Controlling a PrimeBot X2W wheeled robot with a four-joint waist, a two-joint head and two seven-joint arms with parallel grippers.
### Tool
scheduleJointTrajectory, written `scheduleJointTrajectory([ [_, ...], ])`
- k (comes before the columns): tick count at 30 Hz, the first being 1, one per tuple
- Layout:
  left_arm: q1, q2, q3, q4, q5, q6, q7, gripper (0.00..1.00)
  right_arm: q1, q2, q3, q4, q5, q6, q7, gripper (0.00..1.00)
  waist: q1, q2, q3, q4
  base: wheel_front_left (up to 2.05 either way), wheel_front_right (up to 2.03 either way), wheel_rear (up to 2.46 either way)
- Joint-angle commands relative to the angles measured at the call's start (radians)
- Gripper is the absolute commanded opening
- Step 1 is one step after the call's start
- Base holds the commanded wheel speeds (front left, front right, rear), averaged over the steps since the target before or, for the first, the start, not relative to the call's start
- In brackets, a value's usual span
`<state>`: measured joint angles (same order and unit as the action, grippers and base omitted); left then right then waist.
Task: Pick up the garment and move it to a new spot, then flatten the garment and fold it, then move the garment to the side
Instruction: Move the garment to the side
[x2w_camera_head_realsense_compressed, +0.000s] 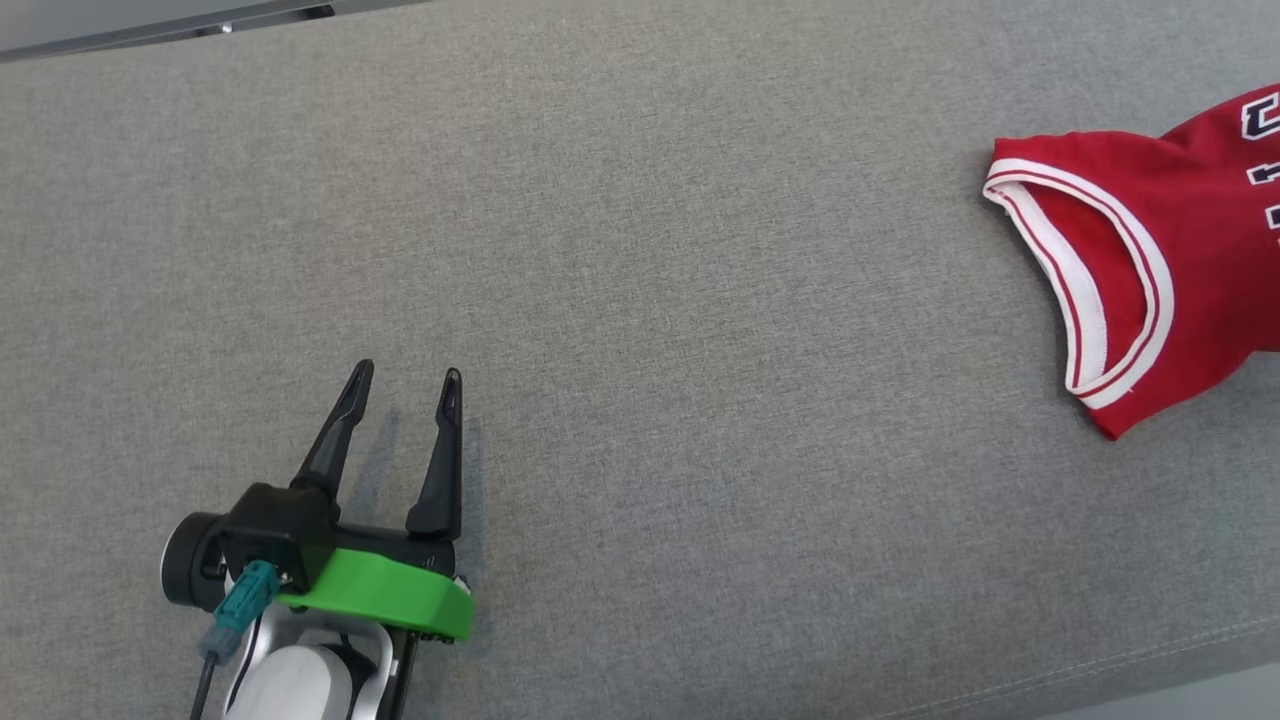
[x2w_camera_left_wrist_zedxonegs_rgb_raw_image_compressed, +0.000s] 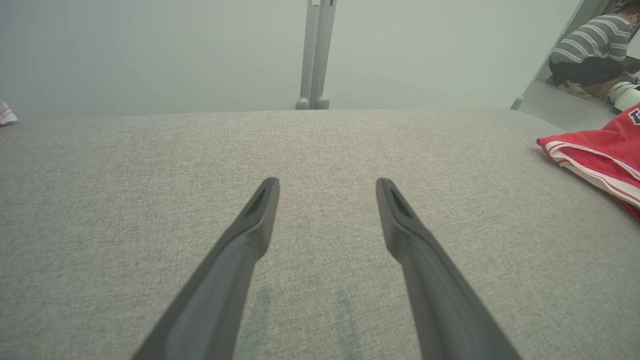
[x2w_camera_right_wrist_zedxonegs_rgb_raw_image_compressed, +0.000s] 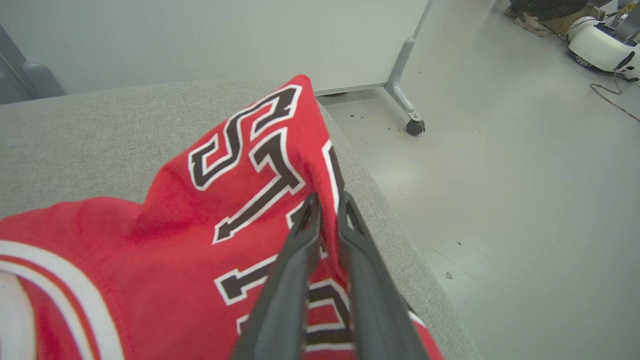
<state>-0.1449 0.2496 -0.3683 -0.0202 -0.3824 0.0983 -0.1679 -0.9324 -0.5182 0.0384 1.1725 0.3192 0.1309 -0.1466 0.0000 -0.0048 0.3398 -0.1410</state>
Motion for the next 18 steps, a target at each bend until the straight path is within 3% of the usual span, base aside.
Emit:
scheduleJointTrajectory([
  [1, -0.018, 0.009, -0.003, -0.008, 0.007, 0.007, 0.003, 1.00, -0.022, -0.014, -0.018, 0.027, -0.028, 0.000, -0.032, 1.00, 0.0000, 0.0048, 0.026, 0.021, 0.00, 0.00, 0.00],
  [10, -0.018, 0.011, -0.008, -0.016, 0.007, 0.017, 0.010, 1.00, -0.039, 0.026, -0.094, 0.092, -0.121, 0.000, -0.093, 1.00, 0.0000, 0.0048, 0.026, 0.019, 0.00, 0.00, 0.00],
  [18, -0.014, 0.004, -0.009, 0.005, -0.010, 0.017, -0.003, 1.00, -0.048, 0.096, -0.074, 0.037, -0.130, 0.000, -0.114, 1.00, 0.0000, 0.0048, -0.017, 0.015, 0.00, 0.00, 0.00],
])
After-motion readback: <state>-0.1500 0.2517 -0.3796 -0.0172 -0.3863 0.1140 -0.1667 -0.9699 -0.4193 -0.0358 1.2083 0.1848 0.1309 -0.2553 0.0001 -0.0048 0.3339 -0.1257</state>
